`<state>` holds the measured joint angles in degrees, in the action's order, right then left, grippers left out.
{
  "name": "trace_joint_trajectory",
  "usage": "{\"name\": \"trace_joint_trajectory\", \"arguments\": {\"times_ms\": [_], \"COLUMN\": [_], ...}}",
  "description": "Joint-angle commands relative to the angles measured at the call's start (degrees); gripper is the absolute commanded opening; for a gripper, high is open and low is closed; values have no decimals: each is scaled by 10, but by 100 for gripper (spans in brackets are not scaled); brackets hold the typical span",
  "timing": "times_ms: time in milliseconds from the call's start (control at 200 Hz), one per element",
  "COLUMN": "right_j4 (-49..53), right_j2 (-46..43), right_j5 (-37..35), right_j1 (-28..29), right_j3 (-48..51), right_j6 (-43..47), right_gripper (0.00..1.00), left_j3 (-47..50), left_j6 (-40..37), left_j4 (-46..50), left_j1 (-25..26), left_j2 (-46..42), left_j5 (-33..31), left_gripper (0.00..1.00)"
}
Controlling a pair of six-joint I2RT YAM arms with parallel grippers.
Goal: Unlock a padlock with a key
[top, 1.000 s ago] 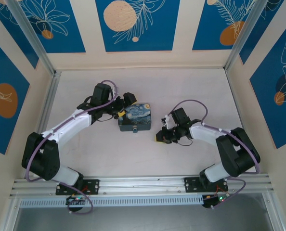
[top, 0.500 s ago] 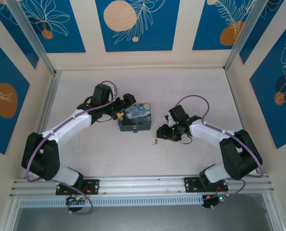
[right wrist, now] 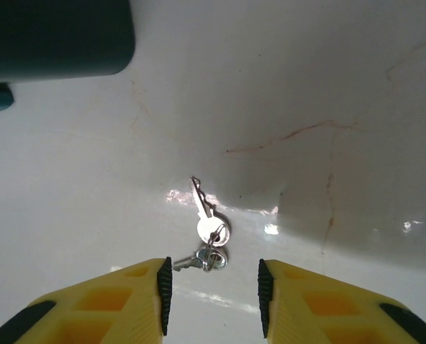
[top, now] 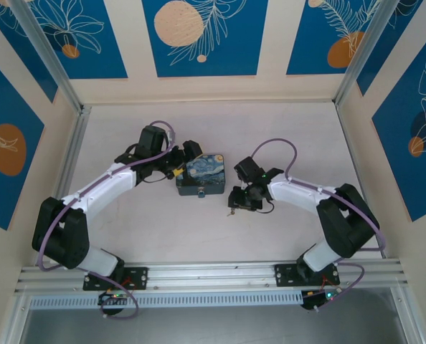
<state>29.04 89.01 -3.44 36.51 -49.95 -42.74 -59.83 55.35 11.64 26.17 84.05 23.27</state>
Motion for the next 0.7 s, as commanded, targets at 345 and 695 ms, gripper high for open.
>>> {"name": "trace_joint_trajectory", "arguments": {"times_ms": [345,695], "right_j4": [52,51], "right_j2": [74,95], "right_j5": [-59,-85], "right_j1": [50,62], "right_j3": [-57,-59], "right_j6": [-41,-61], "right_gripper": [32,30], "left_j3": [-8,-7], "left_j6": [-20,-21], "left_j4": [11,4], "left_j1": [1,-5], "left_j2": [-14,-9], "left_j5": [-1,10], "left_gripper": [100,100]}}
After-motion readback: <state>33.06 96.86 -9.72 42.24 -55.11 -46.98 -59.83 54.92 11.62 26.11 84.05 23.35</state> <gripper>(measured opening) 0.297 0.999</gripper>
